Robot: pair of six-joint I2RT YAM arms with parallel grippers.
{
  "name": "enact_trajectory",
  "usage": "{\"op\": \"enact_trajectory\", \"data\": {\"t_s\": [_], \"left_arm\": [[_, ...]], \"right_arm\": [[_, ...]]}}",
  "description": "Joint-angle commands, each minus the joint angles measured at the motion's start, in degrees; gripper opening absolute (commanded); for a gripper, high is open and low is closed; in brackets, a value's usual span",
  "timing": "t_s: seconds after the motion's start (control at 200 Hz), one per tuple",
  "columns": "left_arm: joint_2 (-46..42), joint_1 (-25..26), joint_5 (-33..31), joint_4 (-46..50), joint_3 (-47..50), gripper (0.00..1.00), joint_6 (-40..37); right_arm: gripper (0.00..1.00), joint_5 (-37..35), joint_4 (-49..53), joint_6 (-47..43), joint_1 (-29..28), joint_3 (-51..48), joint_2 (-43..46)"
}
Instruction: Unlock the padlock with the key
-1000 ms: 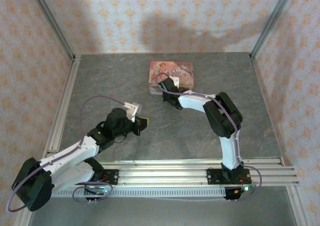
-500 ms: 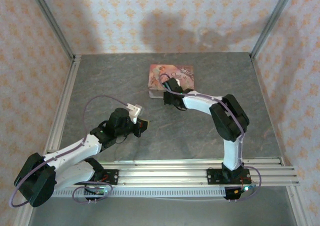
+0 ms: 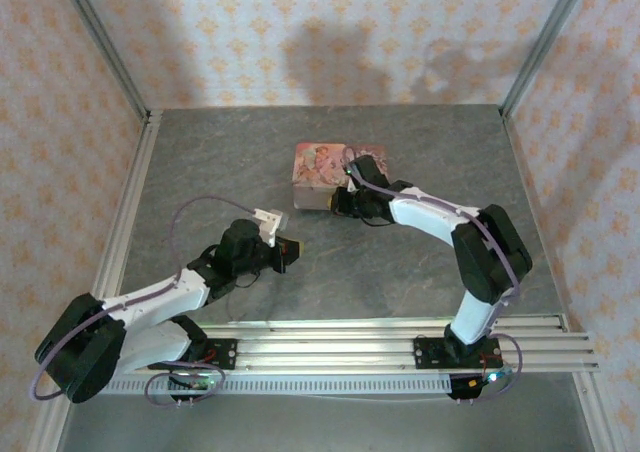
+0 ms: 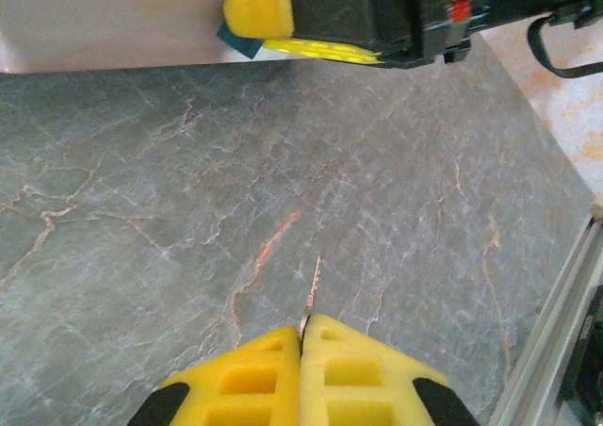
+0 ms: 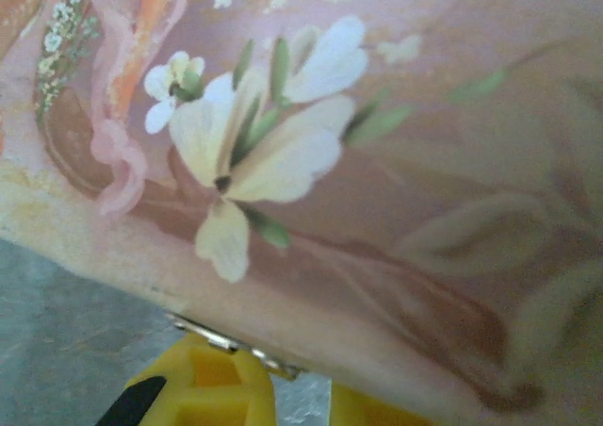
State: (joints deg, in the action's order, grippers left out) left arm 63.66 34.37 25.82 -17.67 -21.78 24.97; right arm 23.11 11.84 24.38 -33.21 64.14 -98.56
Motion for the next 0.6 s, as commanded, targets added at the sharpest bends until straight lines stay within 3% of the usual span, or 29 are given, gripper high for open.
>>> {"op": "enact_trajectory", "data": {"t_s": [0.0, 0.435, 0.596], "left_arm": [[1.29, -0.94, 1.49, -11.32, 1.30, 0.00, 4.44], [13.13, -6.49, 10.01, -34.57, 1.66, 0.00, 15.33], [18.64, -7.83, 12.30, -45.28, 0.82, 0.00, 22.58]], "right_arm": [[0.00, 7.02, -0.90, 3.67, 0.77, -0.24, 4.39], [0.00, 16.09, -0.91, 8.17, 4.33, -0.85, 10.36], [0.00, 18.55, -2.65, 10.47, 5.73, -2.14, 12.22]]}}
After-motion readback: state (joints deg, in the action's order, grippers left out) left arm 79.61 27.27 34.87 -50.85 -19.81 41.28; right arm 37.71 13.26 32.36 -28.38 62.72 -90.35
